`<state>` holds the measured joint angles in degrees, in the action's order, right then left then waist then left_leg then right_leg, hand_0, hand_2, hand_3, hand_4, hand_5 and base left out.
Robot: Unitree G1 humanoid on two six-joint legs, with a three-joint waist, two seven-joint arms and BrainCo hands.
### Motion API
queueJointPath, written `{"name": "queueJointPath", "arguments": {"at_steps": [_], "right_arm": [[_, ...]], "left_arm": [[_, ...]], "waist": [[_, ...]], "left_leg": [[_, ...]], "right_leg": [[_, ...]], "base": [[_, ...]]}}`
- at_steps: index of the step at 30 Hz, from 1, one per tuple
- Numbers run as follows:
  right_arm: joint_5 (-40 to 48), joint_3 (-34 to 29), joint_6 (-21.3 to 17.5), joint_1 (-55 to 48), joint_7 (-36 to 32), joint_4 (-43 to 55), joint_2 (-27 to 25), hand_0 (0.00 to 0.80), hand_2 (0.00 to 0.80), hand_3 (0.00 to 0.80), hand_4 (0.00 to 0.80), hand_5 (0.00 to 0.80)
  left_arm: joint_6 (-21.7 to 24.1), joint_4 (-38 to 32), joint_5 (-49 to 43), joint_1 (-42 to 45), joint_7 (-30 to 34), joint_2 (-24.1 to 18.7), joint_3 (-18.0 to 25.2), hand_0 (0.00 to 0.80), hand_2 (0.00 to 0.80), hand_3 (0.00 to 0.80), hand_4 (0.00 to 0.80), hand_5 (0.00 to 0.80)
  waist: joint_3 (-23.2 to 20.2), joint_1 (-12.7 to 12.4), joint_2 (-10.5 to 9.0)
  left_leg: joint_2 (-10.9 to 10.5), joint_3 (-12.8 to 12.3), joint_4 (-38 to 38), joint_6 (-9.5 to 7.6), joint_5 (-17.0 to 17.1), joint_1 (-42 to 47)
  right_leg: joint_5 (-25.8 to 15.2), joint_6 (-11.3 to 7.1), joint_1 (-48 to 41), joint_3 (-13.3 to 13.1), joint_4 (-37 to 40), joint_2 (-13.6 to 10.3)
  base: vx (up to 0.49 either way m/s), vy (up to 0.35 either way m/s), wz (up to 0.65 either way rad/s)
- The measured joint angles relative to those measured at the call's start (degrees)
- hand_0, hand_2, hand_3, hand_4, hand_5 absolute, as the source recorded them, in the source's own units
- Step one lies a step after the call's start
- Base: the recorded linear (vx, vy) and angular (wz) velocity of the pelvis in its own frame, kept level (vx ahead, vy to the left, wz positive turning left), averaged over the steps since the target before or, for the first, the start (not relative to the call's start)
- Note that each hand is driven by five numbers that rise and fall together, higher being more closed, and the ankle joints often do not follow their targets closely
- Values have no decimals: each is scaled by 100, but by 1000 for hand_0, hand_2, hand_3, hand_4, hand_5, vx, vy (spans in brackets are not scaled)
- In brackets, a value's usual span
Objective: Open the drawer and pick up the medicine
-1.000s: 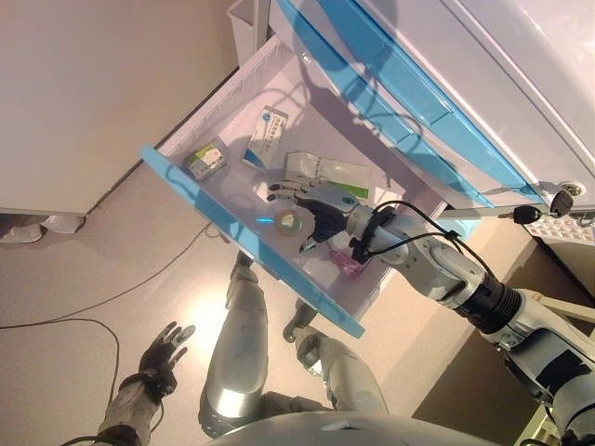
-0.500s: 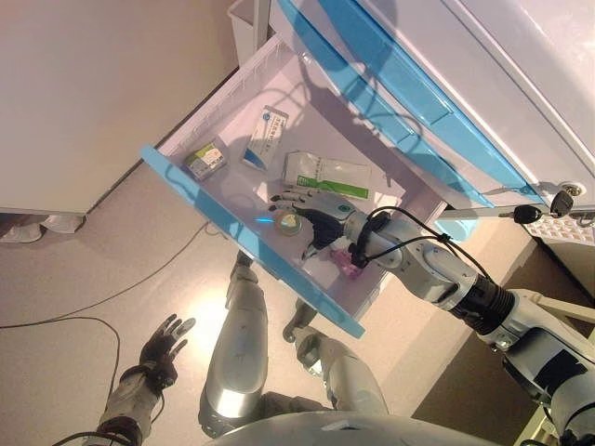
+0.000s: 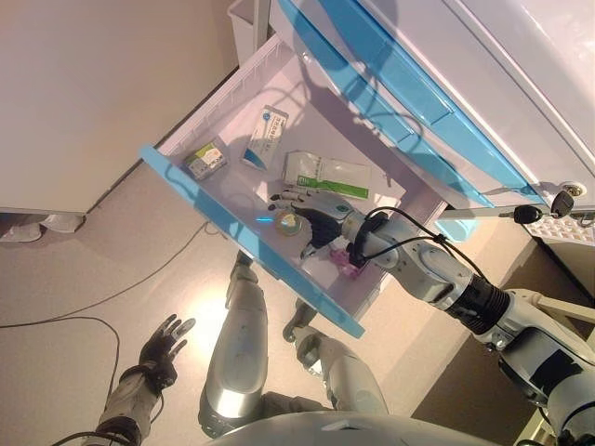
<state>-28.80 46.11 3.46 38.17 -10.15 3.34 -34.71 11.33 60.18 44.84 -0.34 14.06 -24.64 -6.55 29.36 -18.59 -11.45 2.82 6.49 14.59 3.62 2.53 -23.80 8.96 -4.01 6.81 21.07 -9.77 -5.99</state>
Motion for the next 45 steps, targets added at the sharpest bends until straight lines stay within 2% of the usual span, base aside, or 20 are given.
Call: {"name": "queueJointPath", "arguments": {"at_steps": [13, 33, 45], "right_arm": [[-226, 1, 2, 2, 35, -237, 44, 0, 0, 0, 0, 0], [-343, 213, 15, 63, 226, -875, 478, 0, 0, 0, 0, 0], [-448, 220, 18, 89, 347, -1061, 492, 0, 0, 0, 0, 0]], "left_arm": [[-1, 0, 0, 0, -16, 0, -43, 0, 0, 0, 0, 0], [-6, -25, 0, -3, -18, -2, -47, 0, 0, 0, 0, 0], [-6, -25, 0, -4, -18, -1, -50, 0, 0, 0, 0, 0]], "waist": [[0, -4, 0], [-2, -14, -3], [-2, -24, -3]], "left_leg": [[-3, 6, 2, 0, 0, -2], [-10, 97, 14, 14, 28, -149], [-17, 116, 14, 14, 40, -201]], "right_leg": [[0, 0, -1, 0, -2, 1], [0, 0, 101, -1, -1, 33], [0, 0, 139, -2, 1, 36]], "base": [[0, 0, 0], [-1, 1, 1], [-1, 2, 1]]}}
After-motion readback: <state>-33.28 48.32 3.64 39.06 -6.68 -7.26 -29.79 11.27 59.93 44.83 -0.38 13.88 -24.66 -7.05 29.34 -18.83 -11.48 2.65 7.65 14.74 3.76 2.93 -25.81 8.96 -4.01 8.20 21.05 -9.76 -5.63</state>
